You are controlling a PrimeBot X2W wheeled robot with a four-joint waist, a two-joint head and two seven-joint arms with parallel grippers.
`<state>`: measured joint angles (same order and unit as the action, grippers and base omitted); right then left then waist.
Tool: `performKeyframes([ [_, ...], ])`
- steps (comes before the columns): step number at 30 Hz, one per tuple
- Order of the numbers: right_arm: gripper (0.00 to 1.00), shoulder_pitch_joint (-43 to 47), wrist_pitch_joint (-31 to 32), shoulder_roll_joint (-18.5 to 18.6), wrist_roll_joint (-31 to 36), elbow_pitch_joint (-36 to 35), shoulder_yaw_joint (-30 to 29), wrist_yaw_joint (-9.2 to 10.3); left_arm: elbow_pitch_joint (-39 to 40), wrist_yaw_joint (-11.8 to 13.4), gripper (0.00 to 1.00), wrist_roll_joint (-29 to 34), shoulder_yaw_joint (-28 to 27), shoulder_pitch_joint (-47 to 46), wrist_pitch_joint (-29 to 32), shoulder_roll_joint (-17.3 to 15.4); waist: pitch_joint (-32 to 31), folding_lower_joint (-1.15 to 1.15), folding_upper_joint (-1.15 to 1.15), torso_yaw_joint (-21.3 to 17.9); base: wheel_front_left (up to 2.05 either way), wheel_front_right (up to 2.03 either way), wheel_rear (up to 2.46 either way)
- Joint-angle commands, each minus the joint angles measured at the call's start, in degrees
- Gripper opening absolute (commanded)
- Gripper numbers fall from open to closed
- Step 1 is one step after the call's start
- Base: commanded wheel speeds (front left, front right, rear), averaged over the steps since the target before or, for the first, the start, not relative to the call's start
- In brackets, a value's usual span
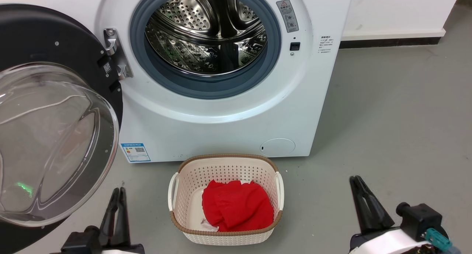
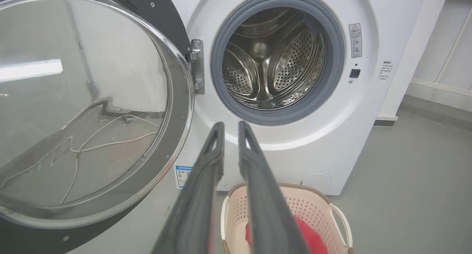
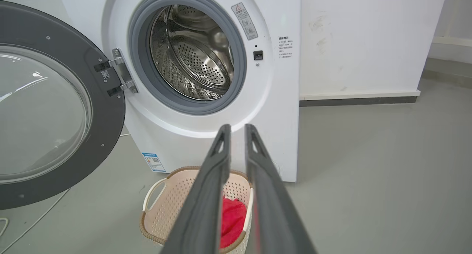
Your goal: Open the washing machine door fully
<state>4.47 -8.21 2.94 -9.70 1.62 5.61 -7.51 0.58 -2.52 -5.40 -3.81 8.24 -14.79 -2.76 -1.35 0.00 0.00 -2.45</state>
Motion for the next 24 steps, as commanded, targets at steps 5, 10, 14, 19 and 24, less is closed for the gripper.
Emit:
performKeyframes([
  [5,0.0,-1.4,0.7,0.6,-9.1,0.0,-0.5,0.0,-0.9,-0.5,0.0,-8.6,-0.5,-2.2,2.2,-0.1,0.1,0.0,0.0,0.1,0.0,0.0,0.0],
  [10,0.0,-2.1,1.2,0.9,-13.7,0.9,-0.8,0.0,-1.5,-0.8,0.0,-13.2,-0.5,-2.8,3.2,-0.1,0.1,0.0,0.0,0.2,0.0,0.0,0.0],
  [14,0.0,-2.8,1.7,1.2,-18.1,1.7,-1.1,0.0,-2.2,-1.0,0.0,-17.5,-0.6,-3.4,4.2,-0.1,0.2,0.0,0.0,0.3,0.0,0.0,0.0],
  [19,0.0,-3.4,2.3,1.4,-23.2,2.5,-1.4,0.0,-3.0,-1.3,0.0,-22.6,-0.7,-4.2,5.4,-0.1,0.2,0.0,0.0,0.4,0.0,0.0,0.0],
  [24,0.0,-4.0,2.9,1.6,-28.0,3.2,-1.8,0.01,-3.8,-1.6,0.0,-27.4,-0.9,-5.1,6.6,-0.1,0.3,0.0,0.0,0.5,0.0,0.0,0.0],
])
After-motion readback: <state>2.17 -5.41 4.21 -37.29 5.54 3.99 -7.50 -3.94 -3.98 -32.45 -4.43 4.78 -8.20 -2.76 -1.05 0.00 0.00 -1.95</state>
